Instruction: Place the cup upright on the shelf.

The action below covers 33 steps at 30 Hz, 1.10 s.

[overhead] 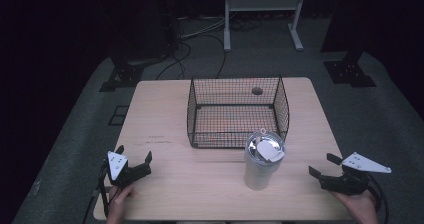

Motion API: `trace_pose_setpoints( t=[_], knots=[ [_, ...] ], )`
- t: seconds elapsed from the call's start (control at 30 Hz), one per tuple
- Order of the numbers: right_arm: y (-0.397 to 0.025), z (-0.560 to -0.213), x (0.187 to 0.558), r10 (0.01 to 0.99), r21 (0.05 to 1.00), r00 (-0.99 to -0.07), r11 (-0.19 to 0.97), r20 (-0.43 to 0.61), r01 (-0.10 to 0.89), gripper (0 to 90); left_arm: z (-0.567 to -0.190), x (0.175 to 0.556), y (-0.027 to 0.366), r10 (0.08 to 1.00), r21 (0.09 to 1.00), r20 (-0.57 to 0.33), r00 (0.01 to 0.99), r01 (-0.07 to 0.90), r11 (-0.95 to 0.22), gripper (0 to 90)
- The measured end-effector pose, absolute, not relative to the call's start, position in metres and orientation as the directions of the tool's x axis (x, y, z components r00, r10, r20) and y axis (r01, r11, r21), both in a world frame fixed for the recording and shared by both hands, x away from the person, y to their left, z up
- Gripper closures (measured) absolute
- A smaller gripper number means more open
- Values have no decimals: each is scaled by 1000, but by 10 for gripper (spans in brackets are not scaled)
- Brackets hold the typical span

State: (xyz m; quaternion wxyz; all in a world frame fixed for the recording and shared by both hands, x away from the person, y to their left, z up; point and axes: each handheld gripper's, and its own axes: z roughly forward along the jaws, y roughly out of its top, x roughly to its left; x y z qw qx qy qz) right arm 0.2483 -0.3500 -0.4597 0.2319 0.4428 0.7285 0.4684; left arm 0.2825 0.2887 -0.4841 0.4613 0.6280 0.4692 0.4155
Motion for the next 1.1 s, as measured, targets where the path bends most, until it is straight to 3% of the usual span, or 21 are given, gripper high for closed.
trace_pose_setpoints(
  t=[0.53,1.1],
  knots=[
    [-333,-448,244,834,897,-550,206,48,392,130,-484,282,289,972,970,90,219,204,-136,0],
    [-303,-433,238,750,902,-660,255,43,348,99,-484,282,289,971,970,90,220,203,-136,0]
  ],
)
